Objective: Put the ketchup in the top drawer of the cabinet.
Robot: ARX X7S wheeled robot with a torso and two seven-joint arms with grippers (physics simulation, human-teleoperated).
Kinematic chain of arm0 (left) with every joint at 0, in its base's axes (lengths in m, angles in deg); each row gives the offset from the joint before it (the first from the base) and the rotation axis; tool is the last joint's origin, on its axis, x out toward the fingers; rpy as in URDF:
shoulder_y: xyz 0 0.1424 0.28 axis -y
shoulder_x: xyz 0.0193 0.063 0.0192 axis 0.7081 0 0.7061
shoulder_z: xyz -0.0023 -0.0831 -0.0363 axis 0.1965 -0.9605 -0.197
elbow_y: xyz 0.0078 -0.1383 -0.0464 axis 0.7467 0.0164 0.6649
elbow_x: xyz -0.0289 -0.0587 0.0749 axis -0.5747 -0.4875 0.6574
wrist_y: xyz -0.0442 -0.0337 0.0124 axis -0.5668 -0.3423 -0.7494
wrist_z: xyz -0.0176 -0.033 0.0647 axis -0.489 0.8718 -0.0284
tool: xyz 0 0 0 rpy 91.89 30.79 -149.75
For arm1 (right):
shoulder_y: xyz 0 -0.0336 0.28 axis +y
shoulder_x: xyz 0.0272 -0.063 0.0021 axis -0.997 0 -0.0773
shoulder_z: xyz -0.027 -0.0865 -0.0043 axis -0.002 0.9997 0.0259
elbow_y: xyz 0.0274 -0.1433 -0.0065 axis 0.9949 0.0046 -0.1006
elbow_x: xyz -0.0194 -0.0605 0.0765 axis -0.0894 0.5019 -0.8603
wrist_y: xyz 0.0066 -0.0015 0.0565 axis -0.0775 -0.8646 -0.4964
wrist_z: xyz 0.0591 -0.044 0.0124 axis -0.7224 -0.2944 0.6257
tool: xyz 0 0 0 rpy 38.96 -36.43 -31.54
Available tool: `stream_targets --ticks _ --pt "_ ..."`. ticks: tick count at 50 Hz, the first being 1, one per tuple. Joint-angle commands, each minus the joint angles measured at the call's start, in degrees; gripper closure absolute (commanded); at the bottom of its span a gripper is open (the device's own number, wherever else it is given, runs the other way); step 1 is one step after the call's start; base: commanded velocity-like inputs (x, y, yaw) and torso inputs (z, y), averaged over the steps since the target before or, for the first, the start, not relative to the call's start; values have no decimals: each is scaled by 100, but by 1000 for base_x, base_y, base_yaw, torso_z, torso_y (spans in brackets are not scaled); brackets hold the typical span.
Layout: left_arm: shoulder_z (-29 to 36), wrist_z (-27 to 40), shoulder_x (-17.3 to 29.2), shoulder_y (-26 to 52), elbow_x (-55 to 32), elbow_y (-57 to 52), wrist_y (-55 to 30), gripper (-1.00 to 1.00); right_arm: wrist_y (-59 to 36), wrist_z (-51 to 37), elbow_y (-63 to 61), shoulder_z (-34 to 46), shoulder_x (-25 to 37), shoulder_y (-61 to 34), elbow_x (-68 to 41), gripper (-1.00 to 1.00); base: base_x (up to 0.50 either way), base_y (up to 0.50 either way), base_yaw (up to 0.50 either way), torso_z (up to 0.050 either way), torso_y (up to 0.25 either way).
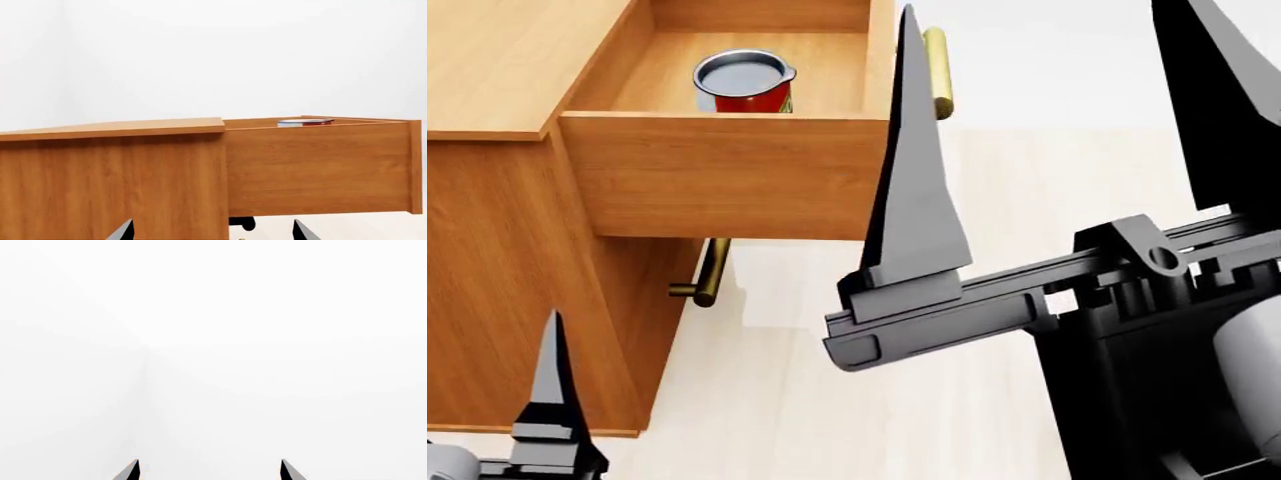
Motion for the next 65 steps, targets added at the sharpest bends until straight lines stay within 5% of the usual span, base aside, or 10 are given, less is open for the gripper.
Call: stream_targets --ticks 1,28,65 --pt "-16 32 22 -22 1 -7 6 -100 213 35 65 9 -26 376 188 -100 0 0 0 0 0" --pt "6 -84 -85 98 60 676 301 -100 826 514 1261 348 -417 989 755 -100 0 0 0 0 0" --pt "70 21 134 103 176 -195 182 -100 942 151 234 193 -157 1198 1018 -100 0 0 0 0 0"
